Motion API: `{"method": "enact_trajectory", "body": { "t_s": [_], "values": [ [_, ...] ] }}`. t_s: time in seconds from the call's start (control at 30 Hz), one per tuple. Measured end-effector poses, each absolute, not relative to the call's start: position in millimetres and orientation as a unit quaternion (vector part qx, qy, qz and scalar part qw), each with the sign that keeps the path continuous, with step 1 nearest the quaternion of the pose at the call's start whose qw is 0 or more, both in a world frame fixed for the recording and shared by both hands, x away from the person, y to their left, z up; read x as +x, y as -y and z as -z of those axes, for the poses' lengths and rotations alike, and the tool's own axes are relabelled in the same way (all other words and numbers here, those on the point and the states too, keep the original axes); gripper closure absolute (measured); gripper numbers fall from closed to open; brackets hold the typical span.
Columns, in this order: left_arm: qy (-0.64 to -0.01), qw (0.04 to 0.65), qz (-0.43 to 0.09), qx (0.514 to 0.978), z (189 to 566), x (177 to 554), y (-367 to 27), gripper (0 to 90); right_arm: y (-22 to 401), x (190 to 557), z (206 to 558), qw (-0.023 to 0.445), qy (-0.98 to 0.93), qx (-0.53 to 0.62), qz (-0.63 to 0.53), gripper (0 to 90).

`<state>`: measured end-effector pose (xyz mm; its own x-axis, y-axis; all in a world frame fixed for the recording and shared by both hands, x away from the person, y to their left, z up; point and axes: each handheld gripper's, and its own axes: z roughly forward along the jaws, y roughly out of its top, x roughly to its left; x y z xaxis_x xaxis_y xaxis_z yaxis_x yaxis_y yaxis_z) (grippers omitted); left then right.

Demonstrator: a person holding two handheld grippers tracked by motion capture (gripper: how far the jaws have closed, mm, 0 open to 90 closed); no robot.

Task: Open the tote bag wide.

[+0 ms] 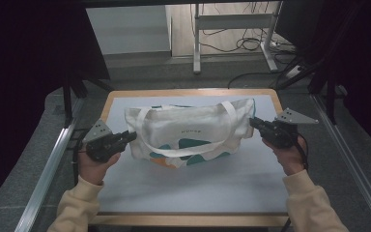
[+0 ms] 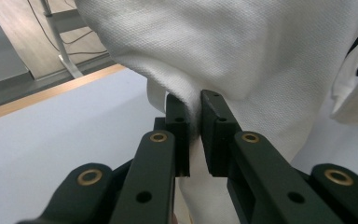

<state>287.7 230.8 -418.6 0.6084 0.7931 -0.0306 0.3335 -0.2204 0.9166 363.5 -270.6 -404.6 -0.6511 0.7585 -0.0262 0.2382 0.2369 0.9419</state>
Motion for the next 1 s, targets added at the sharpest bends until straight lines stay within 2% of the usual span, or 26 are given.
{"method": "enact_trajectory", "body": {
  "t_s": [0.27, 1.0],
  "values": [
    [-0.381, 0.483, -0.223, 0.756, 436, 285, -228, 82.8, 267, 364, 426, 0.243, -0.759, 0.339, -0.501, 84.8],
    [-0.391, 0.461, -0.210, 0.768, 469, 283, -222, 84.0, 261, 364, 456, 0.229, -0.769, 0.348, -0.485, 84.9]
  ]
}}
